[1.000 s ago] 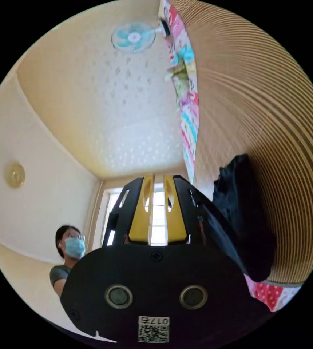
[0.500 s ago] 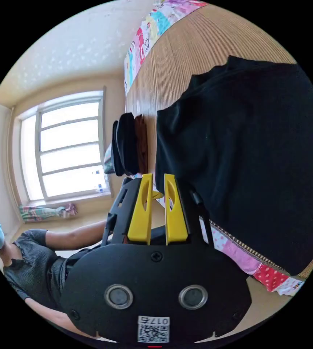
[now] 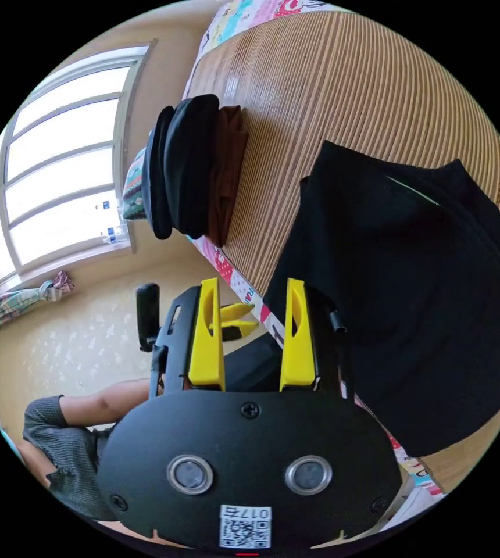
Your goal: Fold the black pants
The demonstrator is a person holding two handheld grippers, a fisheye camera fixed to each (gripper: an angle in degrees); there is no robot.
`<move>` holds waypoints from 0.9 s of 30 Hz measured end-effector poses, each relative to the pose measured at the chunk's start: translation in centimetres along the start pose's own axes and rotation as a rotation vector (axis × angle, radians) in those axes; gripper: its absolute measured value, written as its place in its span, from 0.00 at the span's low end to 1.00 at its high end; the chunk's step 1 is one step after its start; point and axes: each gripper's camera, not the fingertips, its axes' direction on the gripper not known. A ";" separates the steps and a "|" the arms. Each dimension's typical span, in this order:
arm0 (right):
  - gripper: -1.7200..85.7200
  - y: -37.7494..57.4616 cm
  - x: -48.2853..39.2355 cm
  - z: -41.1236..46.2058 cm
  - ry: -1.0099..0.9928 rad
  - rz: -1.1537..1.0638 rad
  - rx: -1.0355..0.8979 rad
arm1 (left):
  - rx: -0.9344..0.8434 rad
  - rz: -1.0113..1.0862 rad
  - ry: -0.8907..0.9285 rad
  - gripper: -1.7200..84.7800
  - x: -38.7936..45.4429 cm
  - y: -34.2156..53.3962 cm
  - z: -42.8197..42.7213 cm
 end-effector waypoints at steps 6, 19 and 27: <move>0.21 4.7 4.6 0.8 -0.020 0.116 -0.004 | 0.007 -0.200 0.131 0.17 -10.9 -1.2 5.9; 0.20 -4.7 -9.6 1.5 0.302 -0.058 -0.267 | 0.000 0.416 0.220 0.03 1.7 2.9 8.7; 0.07 0.7 -10.5 -9.2 0.318 -0.122 -0.126 | 0.127 0.652 0.135 0.10 2.7 7.4 8.1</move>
